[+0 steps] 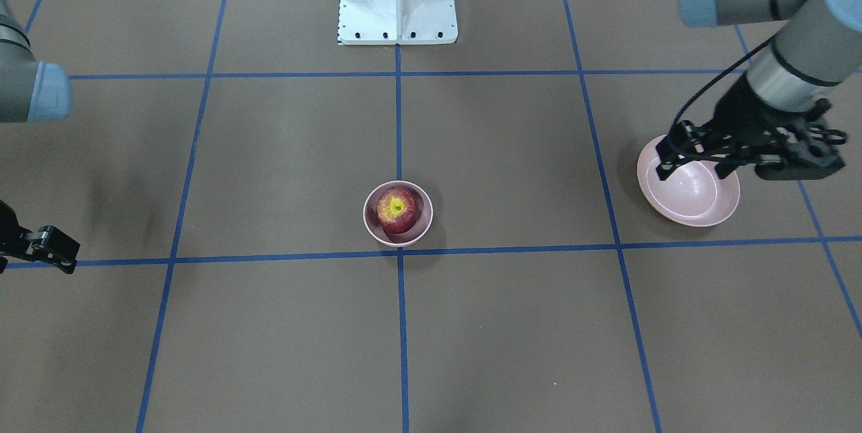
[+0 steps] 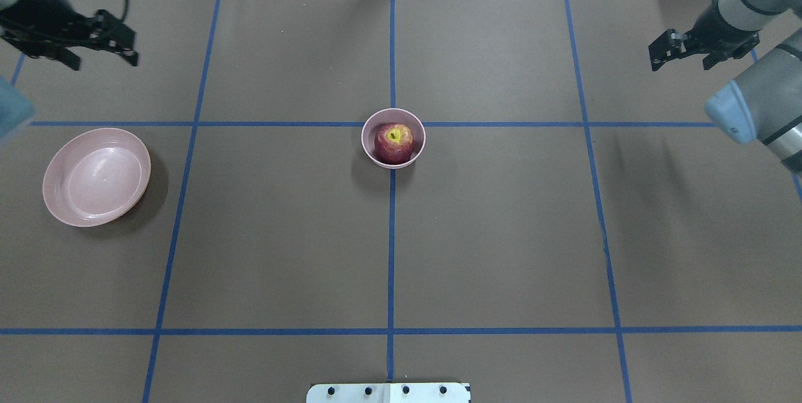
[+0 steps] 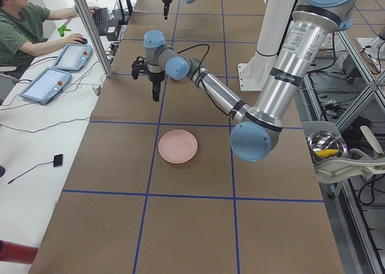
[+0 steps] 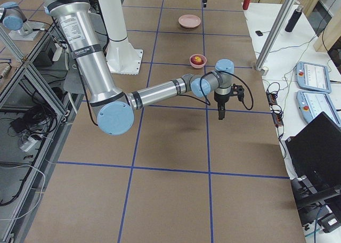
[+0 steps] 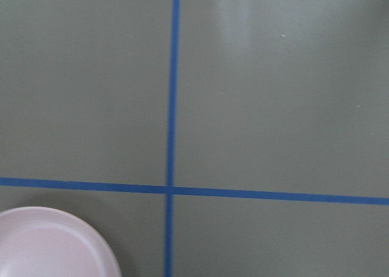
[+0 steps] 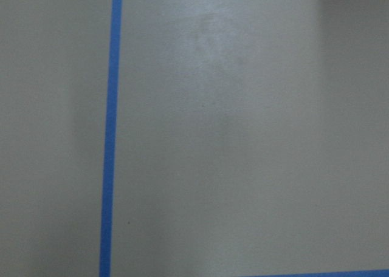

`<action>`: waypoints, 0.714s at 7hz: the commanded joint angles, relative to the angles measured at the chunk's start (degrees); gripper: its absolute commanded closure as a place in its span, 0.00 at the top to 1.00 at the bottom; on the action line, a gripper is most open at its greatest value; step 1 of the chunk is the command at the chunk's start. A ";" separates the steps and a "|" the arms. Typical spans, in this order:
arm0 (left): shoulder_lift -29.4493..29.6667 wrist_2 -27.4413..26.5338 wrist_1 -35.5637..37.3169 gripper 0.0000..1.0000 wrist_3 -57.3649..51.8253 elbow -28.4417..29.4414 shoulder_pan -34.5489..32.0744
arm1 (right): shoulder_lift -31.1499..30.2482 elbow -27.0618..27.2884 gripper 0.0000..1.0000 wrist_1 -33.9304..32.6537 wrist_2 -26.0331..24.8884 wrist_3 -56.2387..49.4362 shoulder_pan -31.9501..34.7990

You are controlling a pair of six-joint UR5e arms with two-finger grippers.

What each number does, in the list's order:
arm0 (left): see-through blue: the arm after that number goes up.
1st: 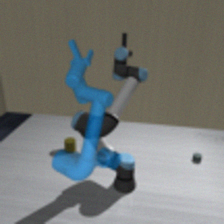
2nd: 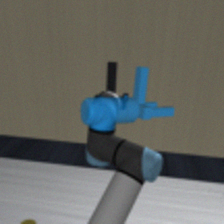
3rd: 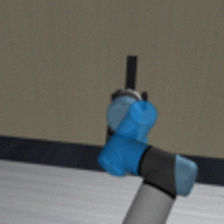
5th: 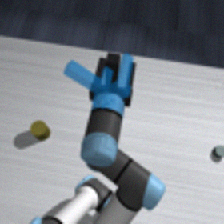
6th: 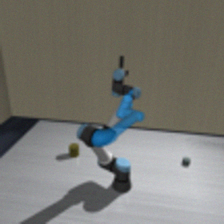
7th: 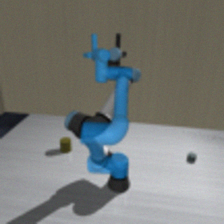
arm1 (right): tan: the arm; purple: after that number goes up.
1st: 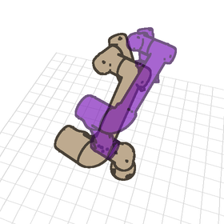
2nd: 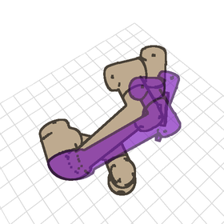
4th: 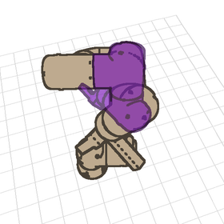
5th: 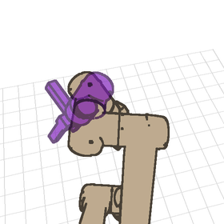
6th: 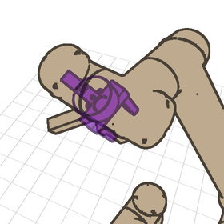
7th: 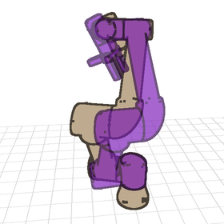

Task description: Move apple from plate to bowl

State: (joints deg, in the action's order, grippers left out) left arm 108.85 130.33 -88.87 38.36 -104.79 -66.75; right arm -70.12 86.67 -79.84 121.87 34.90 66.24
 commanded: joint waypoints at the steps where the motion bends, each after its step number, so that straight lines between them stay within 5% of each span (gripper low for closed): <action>1: -8.27 1.95 0.10 0.99 -19.22 3.43 -10.98 | -3.95 -0.09 1.00 -1.45 4.23 -13.30 7.28; 3: -10.58 2.12 -0.33 0.99 -33.63 12.54 -19.34 | -7.12 0.78 1.00 -7.50 6.96 -18.35 12.66; 5: -13.02 2.12 -0.94 0.99 -40.03 14.71 -22.70 | -14.84 2.10 1.00 -7.70 10.99 -26.63 19.25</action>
State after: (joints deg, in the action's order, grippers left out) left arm 97.70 132.38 -89.28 1.75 -91.41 -86.91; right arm -80.81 88.01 -87.01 130.11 11.74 81.94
